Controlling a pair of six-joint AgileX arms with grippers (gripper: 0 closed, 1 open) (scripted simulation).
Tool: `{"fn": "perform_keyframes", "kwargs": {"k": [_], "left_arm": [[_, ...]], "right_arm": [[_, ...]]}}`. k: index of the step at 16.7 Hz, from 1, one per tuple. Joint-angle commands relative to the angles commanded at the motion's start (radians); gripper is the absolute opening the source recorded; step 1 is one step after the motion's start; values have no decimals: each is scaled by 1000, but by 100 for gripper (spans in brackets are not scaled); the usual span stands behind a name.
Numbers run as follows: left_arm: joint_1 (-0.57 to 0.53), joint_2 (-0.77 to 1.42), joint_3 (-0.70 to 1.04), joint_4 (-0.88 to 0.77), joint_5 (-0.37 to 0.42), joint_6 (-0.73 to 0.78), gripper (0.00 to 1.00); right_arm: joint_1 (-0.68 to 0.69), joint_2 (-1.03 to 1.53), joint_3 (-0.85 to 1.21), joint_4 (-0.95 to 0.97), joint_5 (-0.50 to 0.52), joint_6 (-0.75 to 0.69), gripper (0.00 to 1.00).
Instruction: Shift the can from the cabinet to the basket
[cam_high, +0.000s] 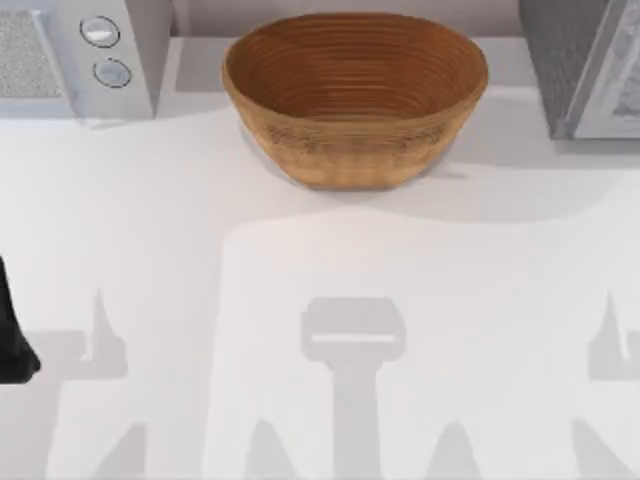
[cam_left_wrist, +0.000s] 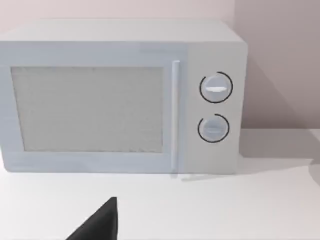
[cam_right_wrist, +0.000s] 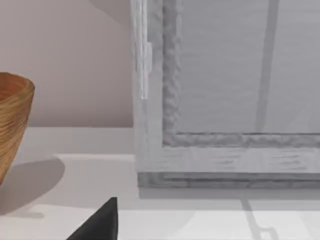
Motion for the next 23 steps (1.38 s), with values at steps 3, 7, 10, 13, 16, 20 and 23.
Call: {"fn": "perform_keyframes", "kwargs": {"k": [3, 7, 10, 13, 16, 20, 23], "left_arm": [[0, 0, 0, 0, 0, 0, 100], [0, 0, 0, 0, 0, 0, 100], [0, 0, 0, 0, 0, 0, 100], [0, 0, 0, 0, 0, 0, 100], [0, 0, 0, 0, 0, 0, 100], [0, 0, 0, 0, 0, 0, 100], [0, 0, 0, 0, 0, 0, 100]], "right_arm": [[2, 10, 11, -2, 1, 0, 100], [22, 138, 159, -39, 20, 1, 100], [45, 308, 372, -92, 45, 2, 100], [73, 516, 642, -159, 77, 3, 100], [102, 737, 937, -231, 111, 5, 100], [139, 1015, 1315, -319, 152, 9, 100], [163, 1179, 1544, -371, 176, 12, 100]]}}
